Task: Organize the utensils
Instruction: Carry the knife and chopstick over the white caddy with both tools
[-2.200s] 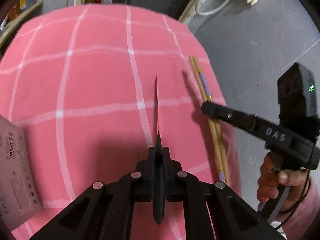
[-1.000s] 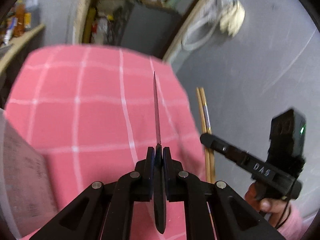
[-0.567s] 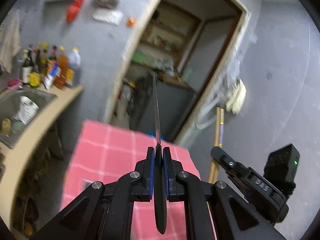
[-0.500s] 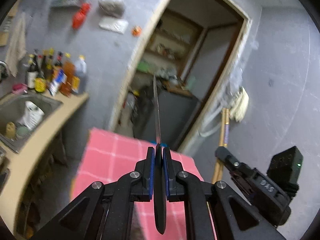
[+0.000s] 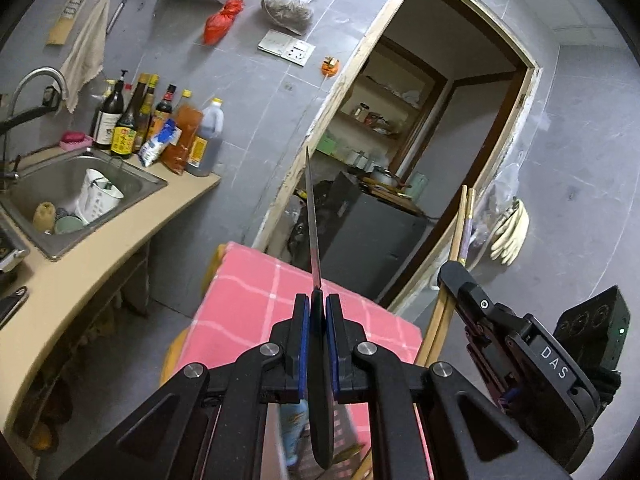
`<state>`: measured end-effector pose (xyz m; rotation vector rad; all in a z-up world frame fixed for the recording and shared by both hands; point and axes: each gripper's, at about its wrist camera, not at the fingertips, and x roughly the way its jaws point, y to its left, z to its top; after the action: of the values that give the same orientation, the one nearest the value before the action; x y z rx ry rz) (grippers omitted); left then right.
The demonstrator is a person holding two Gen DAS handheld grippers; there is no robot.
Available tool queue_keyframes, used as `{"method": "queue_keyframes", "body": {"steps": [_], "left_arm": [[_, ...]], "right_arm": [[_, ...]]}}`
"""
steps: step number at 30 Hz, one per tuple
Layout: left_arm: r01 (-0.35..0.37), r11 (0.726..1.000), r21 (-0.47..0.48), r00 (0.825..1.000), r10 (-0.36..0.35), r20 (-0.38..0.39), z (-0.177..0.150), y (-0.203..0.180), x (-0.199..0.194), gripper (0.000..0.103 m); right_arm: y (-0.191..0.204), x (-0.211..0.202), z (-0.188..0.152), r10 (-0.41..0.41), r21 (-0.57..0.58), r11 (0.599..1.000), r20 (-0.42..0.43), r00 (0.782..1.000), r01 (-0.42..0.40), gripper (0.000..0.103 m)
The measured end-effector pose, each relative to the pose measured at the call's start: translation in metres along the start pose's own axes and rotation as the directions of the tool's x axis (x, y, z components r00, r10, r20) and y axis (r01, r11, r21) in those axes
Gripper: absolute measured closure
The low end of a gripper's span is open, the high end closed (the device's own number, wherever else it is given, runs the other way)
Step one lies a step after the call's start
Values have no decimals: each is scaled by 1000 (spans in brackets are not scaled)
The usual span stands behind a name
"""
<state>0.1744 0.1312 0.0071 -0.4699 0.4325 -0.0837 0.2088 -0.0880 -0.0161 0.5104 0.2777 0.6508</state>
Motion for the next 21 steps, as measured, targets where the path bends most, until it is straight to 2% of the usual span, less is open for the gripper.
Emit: {"method": "queue_keyframes", "body": {"steps": [10, 15, 21], "left_arm": [[-23, 994, 103, 1000, 24, -11, -24, -10, -8, 95], [-36, 992, 118, 999, 40, -33, -28, -7, -12, 95], [-44, 989, 138, 998, 51, -48, -29, -7, -18, 95]], "right_arm": [[5, -8, -17, -16, -80, 997, -29, 999, 13, 97], [9, -13, -14, -21, -109, 994, -39, 999, 17, 97], [23, -25, -12, -19, -194, 981, -56, 998, 8, 97]]}}
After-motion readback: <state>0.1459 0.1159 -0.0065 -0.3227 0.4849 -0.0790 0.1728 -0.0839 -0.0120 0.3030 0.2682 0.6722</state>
